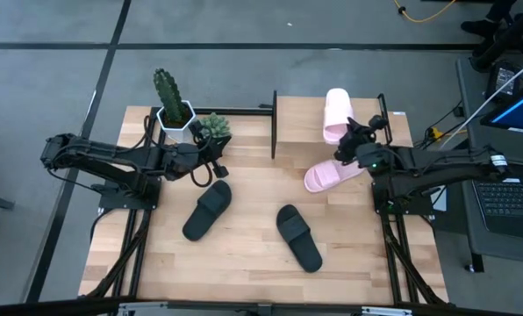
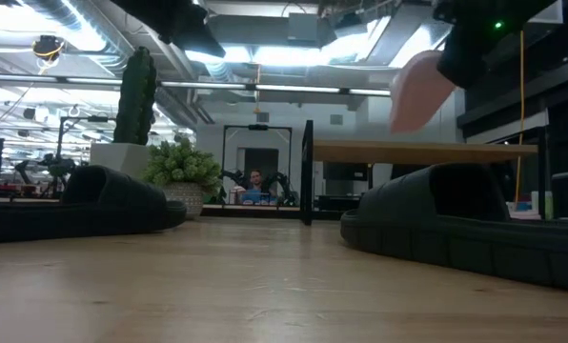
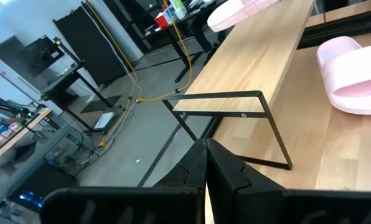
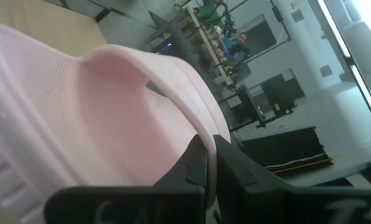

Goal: Pick and place slides into the shelf
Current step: Put the left pink slides on the shelf

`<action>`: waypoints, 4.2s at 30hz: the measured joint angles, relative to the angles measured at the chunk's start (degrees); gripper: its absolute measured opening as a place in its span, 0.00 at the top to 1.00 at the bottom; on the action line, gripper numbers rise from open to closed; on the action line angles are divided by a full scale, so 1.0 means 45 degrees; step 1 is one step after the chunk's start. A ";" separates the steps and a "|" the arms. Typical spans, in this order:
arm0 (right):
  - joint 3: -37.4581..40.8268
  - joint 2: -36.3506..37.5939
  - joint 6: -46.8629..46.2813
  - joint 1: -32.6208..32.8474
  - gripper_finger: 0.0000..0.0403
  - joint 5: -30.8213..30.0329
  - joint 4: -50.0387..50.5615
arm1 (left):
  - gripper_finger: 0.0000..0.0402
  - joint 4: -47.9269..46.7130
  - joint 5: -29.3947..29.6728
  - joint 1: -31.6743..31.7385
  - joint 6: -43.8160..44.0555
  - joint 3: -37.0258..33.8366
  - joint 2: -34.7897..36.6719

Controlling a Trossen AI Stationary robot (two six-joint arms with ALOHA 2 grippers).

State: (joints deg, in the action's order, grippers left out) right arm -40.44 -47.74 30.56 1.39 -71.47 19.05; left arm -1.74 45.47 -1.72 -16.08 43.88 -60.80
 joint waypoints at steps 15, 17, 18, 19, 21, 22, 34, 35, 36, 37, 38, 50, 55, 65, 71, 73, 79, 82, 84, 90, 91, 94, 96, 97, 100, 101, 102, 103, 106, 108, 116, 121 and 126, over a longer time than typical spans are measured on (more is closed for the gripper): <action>0.0168 0.2018 -0.0412 0.0000 0.97 -0.0663 0.3133 | 1.00 0.0005 0.0000 0.0000 0.0255 0.0000 0.0000; 0.0168 0.2170 -0.0614 -0.0005 0.97 -0.0664 0.3640 | 1.00 0.0005 0.0000 0.0000 0.0265 0.0000 -0.0005; 0.0168 0.2227 -0.0731 -0.0005 0.97 -0.0659 0.3830 | 1.00 0.0005 0.0000 0.0000 0.0309 0.0000 0.0000; 0.0168 0.2268 -0.0769 -0.0002 0.97 -0.0659 0.4003 | 1.00 0.0005 0.0000 0.0000 0.0367 0.0000 -0.0005; 0.0168 0.2348 -0.0778 -0.0005 0.97 -0.0655 0.4345 | 1.00 0.0005 0.0000 0.0000 0.0459 0.0000 -0.0005; 0.0168 0.2393 -0.0783 -0.0003 0.97 -0.0636 0.4533 | 1.00 0.0005 0.0000 0.0000 0.0463 0.0000 -0.0005; 0.0168 0.2462 -0.2820 -0.0010 0.97 -0.0285 0.6984 | 1.00 0.0005 0.0000 -0.0005 0.0459 0.0000 -0.0005; 0.0168 0.2507 -0.3054 -0.0010 0.97 -0.0280 0.7110 | 1.00 0.0007 0.0000 -0.0005 0.0459 0.0000 -0.0005; 0.0168 0.2549 -0.3229 -0.0010 0.97 -0.0280 0.7239 | 1.00 0.0005 0.0000 -0.0005 0.0459 0.0000 -0.0005; 0.0168 0.2617 -0.3414 -0.0010 0.97 -0.0263 0.7394 | 1.00 0.0005 0.0000 -0.0005 0.0459 0.0000 -0.0005; 0.0168 0.2677 -0.3504 -0.0010 0.97 -0.0174 0.7543 | 1.00 0.0005 0.0000 -0.0005 0.0459 0.0000 -0.0005; 0.0165 0.3408 -0.5010 -0.0010 0.97 -0.0090 0.8752 | 1.00 0.0005 -0.0471 -0.0010 0.0457 0.0000 -0.0010; 0.0163 0.3408 -0.4442 -0.0010 0.97 -0.0090 0.8743 | 1.00 0.0005 -0.0481 -0.0010 0.0459 0.0000 -0.0010; 0.0163 0.3403 -0.4355 -0.0230 0.97 -0.0091 0.8748 | 1.00 0.0010 -0.0714 -0.0015 0.0459 0.0000 -0.0010; 0.0168 0.3403 -0.4300 -0.0955 0.97 -0.0095 0.8729 | 1.00 0.0010 -0.0714 -0.0015 0.0468 0.0000 -0.0010; 0.0163 0.3403 -0.4100 -0.1099 0.97 -0.0069 0.8588 | 1.00 0.0010 -0.0714 -0.0015 0.0479 0.0000 -0.0010; 0.0163 0.3393 -0.2789 -0.1285 0.97 0.0628 0.7589 | 1.00 0.0027 -0.0714 -0.0015 0.0488 0.0000 -0.0010; 0.0163 0.3398 -0.2038 -0.1488 0.97 0.0707 0.7173 | 1.00 0.0066 -0.0714 -0.0019 0.0488 0.0000 -0.0010; 0.0163 0.3398 -0.1825 -0.1683 0.97 0.0931 0.7140 | 1.00 0.0121 -0.0714 -0.0019 0.0488 0.0000 -0.0010; 0.0163 0.3393 -0.1768 -0.2362 0.97 0.1581 0.7150 | 1.00 0.0117 -0.0714 -0.0019 0.0488 0.0000 -0.0010; 0.0163 0.3398 -0.1768 -0.2432 0.97 0.1602 0.7149 | 1.00 0.0117 -0.0714 -0.0019 0.0488 0.0000 -0.0010; 0.0163 0.3403 -0.1758 -0.2653 0.97 0.2087 0.7159 | 1.00 0.0117 -0.0714 -0.0019 0.0488 0.0000 -0.0010; 0.0163 0.3403 -0.1756 -0.2788 0.97 0.2233 0.7161 | 1.00 0.0117 -0.0714 -0.0019 0.0488 0.0000 -0.0010; 0.0163 0.3403 -0.1734 -0.2843 0.97 0.2258 0.7157 | 1.00 0.0115 -0.0714 -0.0019 0.0488 0.0000 -0.0010; 0.0163 0.3403 -0.1728 -0.2942 0.97 0.2399 0.7159 | 1.00 0.0112 -0.0714 -0.0019 0.0488 0.0000 -0.0010; 0.0163 0.3403 -0.1729 -0.2968 0.97 0.2470 0.7159 | 1.00 0.0107 -0.0714 -0.0019 0.0488 0.0000 -0.0010; 0.0163 0.3403 -0.1724 -0.2968 0.97 0.2494 0.7159 | 1.00 0.0107 -0.0714 -0.0019 0.0488 0.0000 -0.0010; 0.0163 0.3403 -0.1724 -0.2968 0.97 0.2514 0.7159 | 1.00 0.0112 -0.0714 -0.0019 0.0488 0.0000 -0.0010; 0.0163 0.3403 -0.1746 -0.2968 0.95 0.2658 0.7159 | 1.00 0.0109 -0.0714 -0.0019 0.0488 -0.0001 -0.0010; 0.0163 0.3398 -0.1753 -0.2968 0.92 0.2681 0.7159 | 1.00 0.0107 -0.0714 -0.0019 0.0488 -0.0001 -0.0010; 0.0163 0.3393 -0.1982 -0.2968 0.85 0.2732 0.7159 | 1.00 0.0107 -0.0714 -0.0019 0.0483 -0.0001 -0.0010; 0.0163 0.3393 -0.2780 -0.2968 0.85 0.2801 0.7327 | 1.00 0.0107 -0.0714 -0.0019 0.0485 0.0000 -0.0010; 0.0163 0.3384 -0.3530 -0.2968 0.84 0.3226 0.7422 | 1.00 0.0107 -0.0714 -0.0019 0.0483 -0.0001 -0.0010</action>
State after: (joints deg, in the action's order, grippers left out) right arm -39.70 -32.51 14.68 -11.97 -56.95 52.45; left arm -1.26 42.26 -1.80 -13.91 43.87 -60.84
